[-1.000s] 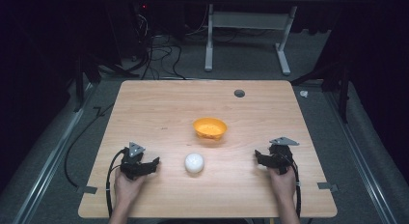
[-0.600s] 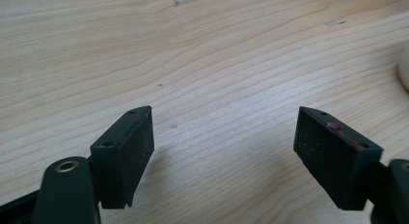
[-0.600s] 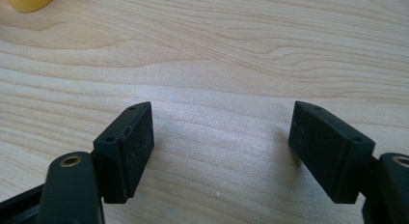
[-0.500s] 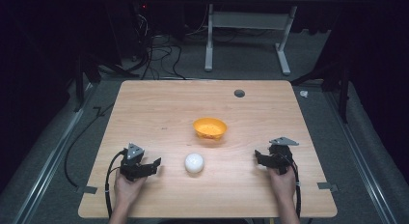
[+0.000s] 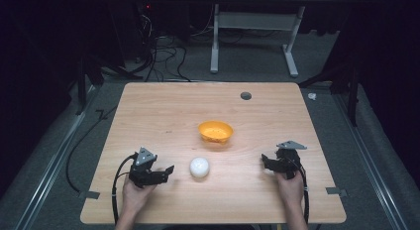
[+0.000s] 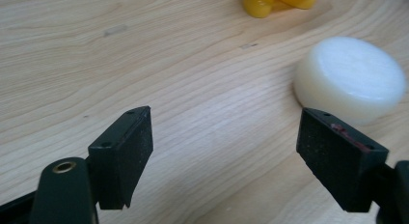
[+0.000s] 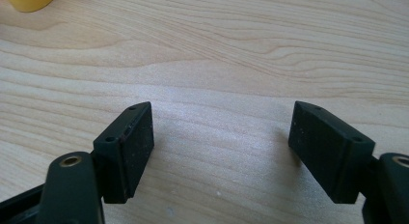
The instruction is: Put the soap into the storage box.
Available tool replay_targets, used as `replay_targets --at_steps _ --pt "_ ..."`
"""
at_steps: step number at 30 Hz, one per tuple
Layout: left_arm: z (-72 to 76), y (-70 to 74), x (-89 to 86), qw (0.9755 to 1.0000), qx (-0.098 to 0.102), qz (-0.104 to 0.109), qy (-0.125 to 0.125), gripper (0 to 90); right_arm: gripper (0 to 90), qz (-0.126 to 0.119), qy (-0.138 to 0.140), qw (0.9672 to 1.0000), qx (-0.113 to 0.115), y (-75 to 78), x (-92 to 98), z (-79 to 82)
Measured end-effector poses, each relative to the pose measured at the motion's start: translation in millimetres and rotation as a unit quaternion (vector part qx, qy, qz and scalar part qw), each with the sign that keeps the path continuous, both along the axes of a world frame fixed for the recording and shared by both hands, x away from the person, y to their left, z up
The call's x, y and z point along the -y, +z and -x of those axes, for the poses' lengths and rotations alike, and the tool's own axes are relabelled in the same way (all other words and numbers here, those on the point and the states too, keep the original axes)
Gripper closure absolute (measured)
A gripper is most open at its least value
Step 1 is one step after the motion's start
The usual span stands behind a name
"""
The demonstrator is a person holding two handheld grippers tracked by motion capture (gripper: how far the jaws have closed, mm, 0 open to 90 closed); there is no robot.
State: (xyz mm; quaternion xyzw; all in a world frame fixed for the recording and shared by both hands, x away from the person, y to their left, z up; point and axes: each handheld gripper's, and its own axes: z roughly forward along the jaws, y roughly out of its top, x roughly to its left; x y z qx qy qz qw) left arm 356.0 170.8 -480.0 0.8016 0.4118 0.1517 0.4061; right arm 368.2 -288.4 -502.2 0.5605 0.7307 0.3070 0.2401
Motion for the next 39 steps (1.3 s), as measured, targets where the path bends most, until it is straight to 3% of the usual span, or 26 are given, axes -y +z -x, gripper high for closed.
replay_targets --at_steps 8,17,39 --pt "2.9 6.0 24.9 0.9991 0.008 -0.014 -0.04 20.1 24.9 0.001 0.0 1.0 0.0 0.0 -0.1 0.0" --pt "0.2 10.7 44.6 0.9977 0.013 -0.017 -0.065 20.0 24.9 0.0 0.0 1.0 0.0 0.0 -0.1 0.1" --pt "-4.2 0.1 87.6 0.9931 0.004 -0.044 -0.109 20.3 24.9 -0.001 0.001 1.0 0.0 0.0 0.2 0.1"
